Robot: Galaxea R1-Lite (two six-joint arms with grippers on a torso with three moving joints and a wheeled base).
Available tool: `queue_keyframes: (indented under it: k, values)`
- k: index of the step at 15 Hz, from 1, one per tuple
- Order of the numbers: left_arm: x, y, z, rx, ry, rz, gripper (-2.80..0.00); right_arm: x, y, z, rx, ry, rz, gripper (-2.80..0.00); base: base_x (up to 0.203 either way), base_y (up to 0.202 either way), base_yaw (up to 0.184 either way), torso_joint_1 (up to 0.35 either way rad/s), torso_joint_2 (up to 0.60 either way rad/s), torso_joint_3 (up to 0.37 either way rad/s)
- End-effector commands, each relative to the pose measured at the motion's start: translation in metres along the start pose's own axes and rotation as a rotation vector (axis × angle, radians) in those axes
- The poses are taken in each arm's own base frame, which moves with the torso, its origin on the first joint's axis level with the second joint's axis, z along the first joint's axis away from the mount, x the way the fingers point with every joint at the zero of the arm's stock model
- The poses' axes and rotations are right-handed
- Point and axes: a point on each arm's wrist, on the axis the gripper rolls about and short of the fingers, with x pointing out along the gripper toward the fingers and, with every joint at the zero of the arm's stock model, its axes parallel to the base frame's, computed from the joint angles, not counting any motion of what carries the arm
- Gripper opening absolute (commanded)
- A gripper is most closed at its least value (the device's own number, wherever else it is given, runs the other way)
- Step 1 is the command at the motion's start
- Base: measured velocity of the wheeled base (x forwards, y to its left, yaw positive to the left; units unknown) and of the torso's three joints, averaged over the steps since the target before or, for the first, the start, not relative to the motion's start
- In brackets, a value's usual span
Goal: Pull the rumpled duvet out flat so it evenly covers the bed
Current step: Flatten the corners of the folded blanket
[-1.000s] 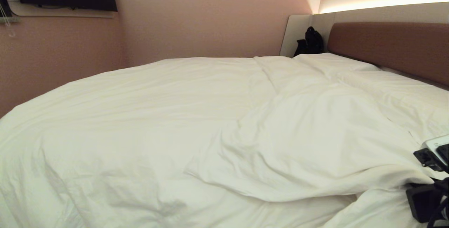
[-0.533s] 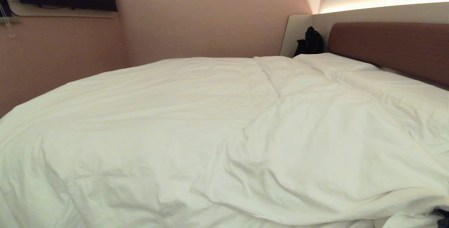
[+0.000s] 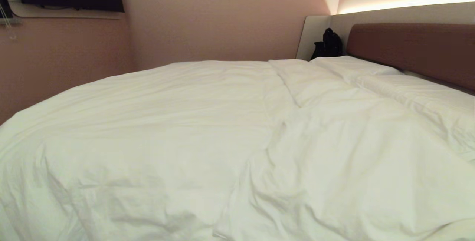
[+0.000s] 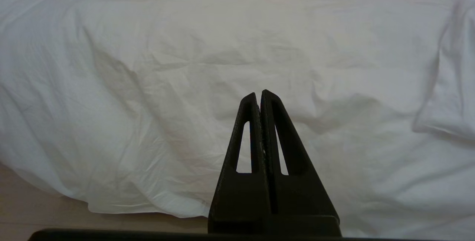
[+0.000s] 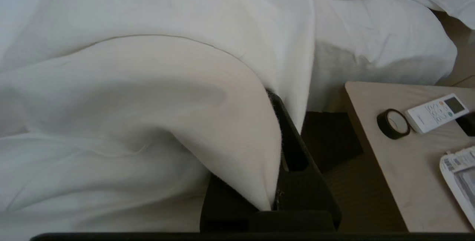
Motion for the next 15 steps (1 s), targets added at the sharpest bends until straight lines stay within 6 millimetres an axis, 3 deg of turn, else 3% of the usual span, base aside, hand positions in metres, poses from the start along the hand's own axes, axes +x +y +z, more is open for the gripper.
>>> queue_keyframes:
  k: [1, 2, 8, 11, 15]
  values:
    - [0.000, 0.000, 0.000, 0.000, 0.001, 0.000, -2.80, -0.008, -0.006, -0.017, -0.035, 0.048, -0.007, -2.80, 0.000, 0.000, 0.000, 0.000, 0.00, 0.000]
    - [0.000, 0.000, 0.000, 0.000, 0.001, 0.001, -2.80, -0.008, -0.006, -0.016, -0.037, 0.047, -0.002, 0.00, 0.000, 0.000, 0.000, 0.000, 0.00, 0.000]
    - [0.000, 0.000, 0.000, 0.000, 0.001, 0.001, -2.80, -0.010, -0.007, -0.009, -0.024, 0.029, 0.017, 0.00, 0.000, 0.000, 0.000, 0.000, 0.00, 0.000]
    - [0.000, 0.000, 0.000, 0.000, 0.001, 0.000, -2.80, -0.014, -0.010, 0.012, 0.004, -0.012, 0.076, 0.00, 0.000, 0.000, 0.000, 0.000, 0.00, 0.000]
    - [0.000, 0.000, 0.000, 0.000, 0.001, 0.000, -2.80, -0.025, -0.020, 0.056, 0.067, -0.106, 0.143, 0.00, 0.000, 0.000, 0.000, 0.000, 0.00, 0.000]
